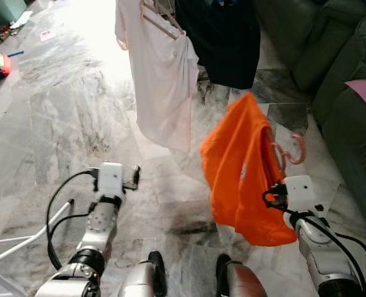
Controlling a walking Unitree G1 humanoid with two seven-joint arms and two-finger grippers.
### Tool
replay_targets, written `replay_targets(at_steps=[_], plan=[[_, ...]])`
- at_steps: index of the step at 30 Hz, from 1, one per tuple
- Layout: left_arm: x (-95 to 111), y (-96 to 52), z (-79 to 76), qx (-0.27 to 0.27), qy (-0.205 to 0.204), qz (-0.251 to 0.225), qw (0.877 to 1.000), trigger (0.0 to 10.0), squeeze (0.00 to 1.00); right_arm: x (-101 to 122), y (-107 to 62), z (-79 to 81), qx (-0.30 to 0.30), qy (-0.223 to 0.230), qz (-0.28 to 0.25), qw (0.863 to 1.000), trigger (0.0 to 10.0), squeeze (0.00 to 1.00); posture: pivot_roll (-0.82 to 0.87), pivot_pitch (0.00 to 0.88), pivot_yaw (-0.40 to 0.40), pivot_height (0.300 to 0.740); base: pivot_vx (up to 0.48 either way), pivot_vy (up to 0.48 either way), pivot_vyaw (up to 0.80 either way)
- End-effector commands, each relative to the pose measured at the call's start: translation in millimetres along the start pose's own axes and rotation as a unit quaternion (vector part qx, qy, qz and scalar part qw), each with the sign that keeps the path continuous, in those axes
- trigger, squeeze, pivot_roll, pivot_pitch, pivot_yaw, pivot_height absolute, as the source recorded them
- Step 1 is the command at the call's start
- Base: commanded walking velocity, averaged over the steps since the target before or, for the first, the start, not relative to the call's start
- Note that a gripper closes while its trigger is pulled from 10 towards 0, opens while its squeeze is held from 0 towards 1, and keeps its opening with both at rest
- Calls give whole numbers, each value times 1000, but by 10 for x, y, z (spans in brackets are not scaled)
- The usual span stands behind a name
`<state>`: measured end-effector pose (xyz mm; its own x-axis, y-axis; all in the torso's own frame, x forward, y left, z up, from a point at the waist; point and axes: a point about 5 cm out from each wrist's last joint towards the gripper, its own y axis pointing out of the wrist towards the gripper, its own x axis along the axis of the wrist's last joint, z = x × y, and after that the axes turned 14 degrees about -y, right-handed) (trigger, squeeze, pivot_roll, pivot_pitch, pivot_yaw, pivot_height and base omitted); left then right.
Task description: Hang hanger
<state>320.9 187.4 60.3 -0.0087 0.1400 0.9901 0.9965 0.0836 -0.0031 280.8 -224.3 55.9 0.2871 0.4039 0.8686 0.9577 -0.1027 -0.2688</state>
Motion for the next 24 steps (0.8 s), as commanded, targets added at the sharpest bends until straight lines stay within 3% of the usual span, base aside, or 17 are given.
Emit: replay_targets(at_steps=[1, 2, 3, 4, 5, 6, 9, 14, 19, 24], plan=[[-112, -94, 80, 19, 2, 23, 1000, 10000, 1000, 48, -36, 23, -9, 6, -6, 1000, 3176, 0, -178, 214, 29, 740, 0, 0, 0], [-114, -105, 73, 13, 6, 21, 1000, 10000, 1000, 57, -41, 40, -8, 7, -4, 1000, 10000, 0, -173, 212, 26, 740, 0, 0, 0], [-115, -111, 63, 9, 9, 20, 1000, 10000, 1000, 65, -43, 48, -7, 8, -2, 1000, 10000, 0, -168, 211, 23, 740, 0, 0, 0], [-111, -117, 57, 5, 12, 19, 1000, 10000, 694, 104, -51, 71, -4, 12, -6, 1000, 10000, 0, -164, 211, 20, 740, 0, 0, 0], [-108, -120, 54, 4, 13, 18, 1000, 10000, 694, 133, -57, 84, -3, 16, -10, 1000, 10000, 0, -164, 211, 20, 740, 0, 0, 0], [-92, -119, 62, 10, 11, 15, 1000, 10000, 0, 195, -63, 116, 4, 17, -21, 1000, 10000, 0, -161, 211, 17, 740, 0, 0, 0], [-35, -125, 89, 19, 7, 0, 1000, 10000, 0, 326, -101, 174, 12, -12, -43, 999, 10000, 0, -153, 208, 11, 740, 0, 0, 0], [-21, -262, 153, 22, 23, -13, 999, 10000, 0, 449, -217, 193, -1, 62, -64, 996, 10000, 0, -133, 188, 1, 740, 0, 0, 0], [-43, -340, 234, 12, 41, -6, 999, 10000, 0, 360, -261, 243, 16, 52, -40, 998, 10000, 0, -115, 144, -8, 740, 0, 0, 0], [68, -356, 300, 17, 49, -10, 999, 10000, 0, 421, -309, 220, 11, 64, -44, 997, 10000, 0, -111, 134, -7, 740, 0, 0, 0]])
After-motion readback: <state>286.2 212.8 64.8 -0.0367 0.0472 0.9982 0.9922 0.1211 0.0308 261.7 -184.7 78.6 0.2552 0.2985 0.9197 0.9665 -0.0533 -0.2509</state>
